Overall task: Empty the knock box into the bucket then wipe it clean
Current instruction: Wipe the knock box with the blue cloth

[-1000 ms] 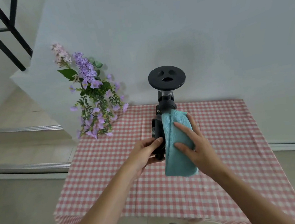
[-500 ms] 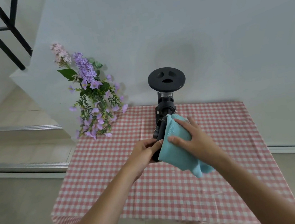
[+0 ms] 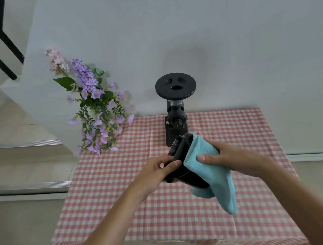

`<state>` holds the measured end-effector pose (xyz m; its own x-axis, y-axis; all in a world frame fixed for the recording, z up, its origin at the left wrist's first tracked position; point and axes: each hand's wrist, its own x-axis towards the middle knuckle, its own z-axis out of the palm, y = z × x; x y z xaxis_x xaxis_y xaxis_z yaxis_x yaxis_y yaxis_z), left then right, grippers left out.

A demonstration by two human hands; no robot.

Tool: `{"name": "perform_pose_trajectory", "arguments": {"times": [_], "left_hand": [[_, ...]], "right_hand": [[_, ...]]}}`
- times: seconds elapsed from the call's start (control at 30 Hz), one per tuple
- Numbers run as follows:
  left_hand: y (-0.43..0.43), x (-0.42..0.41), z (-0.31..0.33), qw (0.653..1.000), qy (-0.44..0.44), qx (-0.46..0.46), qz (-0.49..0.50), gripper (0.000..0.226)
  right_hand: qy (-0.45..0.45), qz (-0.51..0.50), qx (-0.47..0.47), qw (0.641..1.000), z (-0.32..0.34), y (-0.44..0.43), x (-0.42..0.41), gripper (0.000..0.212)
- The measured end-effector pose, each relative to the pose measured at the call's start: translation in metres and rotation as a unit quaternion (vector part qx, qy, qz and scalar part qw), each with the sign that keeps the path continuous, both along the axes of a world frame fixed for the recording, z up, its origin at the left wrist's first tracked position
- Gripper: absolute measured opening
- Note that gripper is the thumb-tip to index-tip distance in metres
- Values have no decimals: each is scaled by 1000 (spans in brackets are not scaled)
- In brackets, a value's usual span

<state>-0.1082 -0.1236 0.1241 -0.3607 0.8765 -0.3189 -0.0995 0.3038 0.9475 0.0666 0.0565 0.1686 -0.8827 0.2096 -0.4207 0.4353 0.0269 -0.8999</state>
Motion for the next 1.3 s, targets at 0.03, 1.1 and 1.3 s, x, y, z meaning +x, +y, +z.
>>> {"name": "perform_pose_trajectory", "arguments": {"times": [0.03, 1.1, 1.3], "left_hand": [[2, 1, 2, 1000, 0, 2, 4, 25], [21, 27, 17, 981, -153, -14, 118, 29], [25, 30, 20, 972, -190, -22, 137, 26]], "right_hand": [[-8, -5, 12, 1000, 1, 1, -2, 49], [162, -276, 176, 931, 6, -21, -6, 31], [162, -235, 207, 936, 6, -42, -7, 20]]}}
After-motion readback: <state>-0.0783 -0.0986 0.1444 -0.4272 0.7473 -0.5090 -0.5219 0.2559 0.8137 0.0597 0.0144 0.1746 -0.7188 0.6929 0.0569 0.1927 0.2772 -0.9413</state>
